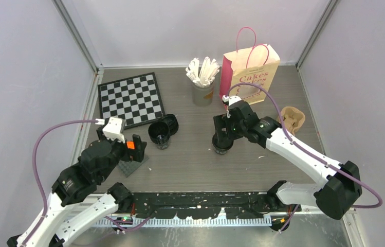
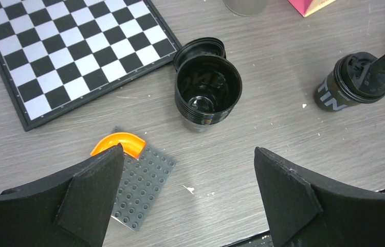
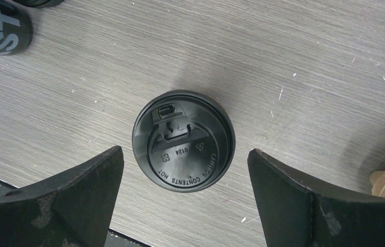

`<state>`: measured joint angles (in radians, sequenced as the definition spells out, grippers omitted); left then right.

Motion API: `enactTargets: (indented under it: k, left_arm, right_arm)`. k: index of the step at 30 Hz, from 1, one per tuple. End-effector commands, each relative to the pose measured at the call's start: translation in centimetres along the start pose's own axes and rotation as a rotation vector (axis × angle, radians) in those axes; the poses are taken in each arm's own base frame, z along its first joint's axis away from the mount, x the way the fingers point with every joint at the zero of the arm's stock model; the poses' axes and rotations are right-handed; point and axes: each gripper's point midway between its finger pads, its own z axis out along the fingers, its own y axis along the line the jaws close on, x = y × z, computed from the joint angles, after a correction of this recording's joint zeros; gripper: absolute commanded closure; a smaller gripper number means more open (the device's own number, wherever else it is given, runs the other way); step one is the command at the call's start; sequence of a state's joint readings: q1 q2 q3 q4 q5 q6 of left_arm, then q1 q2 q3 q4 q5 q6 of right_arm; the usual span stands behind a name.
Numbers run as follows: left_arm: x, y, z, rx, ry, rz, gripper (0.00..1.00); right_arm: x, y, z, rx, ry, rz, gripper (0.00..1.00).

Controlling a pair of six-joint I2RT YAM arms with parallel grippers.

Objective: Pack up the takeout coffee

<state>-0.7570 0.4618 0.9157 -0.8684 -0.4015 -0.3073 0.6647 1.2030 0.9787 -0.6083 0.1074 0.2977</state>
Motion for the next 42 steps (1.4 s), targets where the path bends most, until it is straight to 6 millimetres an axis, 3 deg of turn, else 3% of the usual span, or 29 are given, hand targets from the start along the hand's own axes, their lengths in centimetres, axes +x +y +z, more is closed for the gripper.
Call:
enactTargets:
  k: [1,4,24,32,36,42]
  left_arm:
    - [-1.6,1.1,-0.3,-0.044,-0.088,0.014,0.0]
    - [-1.1,1.9,-0.3,-0.085,-0.073,0.04,0.0]
    - [-0.8,1.8,-0.3,-0.073,-0.059,0.052,0.0]
    - [-0.8,1.7,-0.3,-0.069,-0.063,0.051,0.0]
    - [-0.8,1.7,-0.2,-0.07,-0.059,0.054,0.0]
    - [-0.6,1.4,0.1,-0.064,-0.048,0.061,0.0]
  right_arm:
    - [-2.5,0.5,-0.1,0.009,-0.049,-0.059,0.05]
    - [-1.7,0.7,0.6,0.017,-0.01,-0.091,0.05]
    - [1.0,0.3,3.1,0.05,0.088,-0.124,0.06]
    - [0.5,0.2,2.9,0.066,0.078,-0.111,0.21]
    - [1.1,-0.1,3.4,0.083,0.113,-0.061,0.23]
    - [0.4,-3.0,3.6,0.153,0.123,0.055,0.23]
